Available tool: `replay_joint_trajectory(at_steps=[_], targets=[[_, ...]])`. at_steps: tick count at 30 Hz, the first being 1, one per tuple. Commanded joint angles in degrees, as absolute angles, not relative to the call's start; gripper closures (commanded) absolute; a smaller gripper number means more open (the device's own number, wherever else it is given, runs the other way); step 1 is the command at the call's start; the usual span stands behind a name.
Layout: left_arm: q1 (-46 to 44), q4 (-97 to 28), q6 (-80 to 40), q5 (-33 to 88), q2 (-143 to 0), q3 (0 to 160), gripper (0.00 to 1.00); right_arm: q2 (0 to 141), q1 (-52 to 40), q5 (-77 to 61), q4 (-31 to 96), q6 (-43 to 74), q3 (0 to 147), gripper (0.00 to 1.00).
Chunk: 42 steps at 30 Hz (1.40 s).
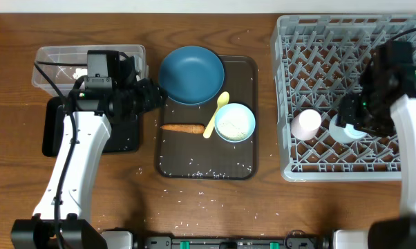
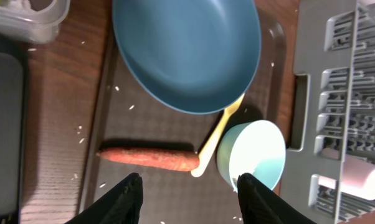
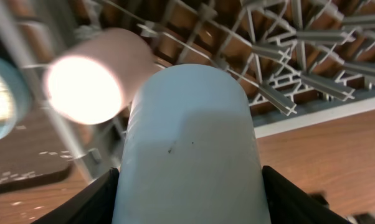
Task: Sort waste into correct bins and load items into the dishwasher rack
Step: 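Place the blue cup upside down in the rack with the right gripper, then grasp the rim of the light-blue rice bowl with the left gripper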
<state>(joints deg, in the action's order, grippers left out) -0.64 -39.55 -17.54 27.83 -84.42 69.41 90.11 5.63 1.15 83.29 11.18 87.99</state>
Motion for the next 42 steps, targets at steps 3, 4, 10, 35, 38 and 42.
replay_joint_trajectory(at_steps=[3,4,10,35,38,42], targets=[[-0.7,-40.5,-15.0,25.8,-84.6,70.2,0.48,95.1,7.1,5.2,82.5,12.2,87.2,0.37],[-0.7,-40.5,-15.0,25.8,-84.6,70.2,0.48,95.7,7.3,5.5,82.3,12.2,87.2,0.37],[-0.7,-40.5,-15.0,25.8,-84.6,69.8,0.48,98.7,8.2,5.7,80.1,12.1,87.2,0.37],[-24.4,-33.1,-12.3,12.1,-89.9,69.1,0.47,99.2,5.2,-3.7,83.5,8.5,103.4,0.04],[-27.7,-32.2,-13.8,8.0,-93.0,69.1,0.47,98.5,3.0,-4.4,83.4,8.5,103.4,0.05],[-28.8,-33.1,-13.8,7.8,-94.3,69.1,0.47,98.5,-0.8,-5.9,82.9,8.5,103.4,0.06]])
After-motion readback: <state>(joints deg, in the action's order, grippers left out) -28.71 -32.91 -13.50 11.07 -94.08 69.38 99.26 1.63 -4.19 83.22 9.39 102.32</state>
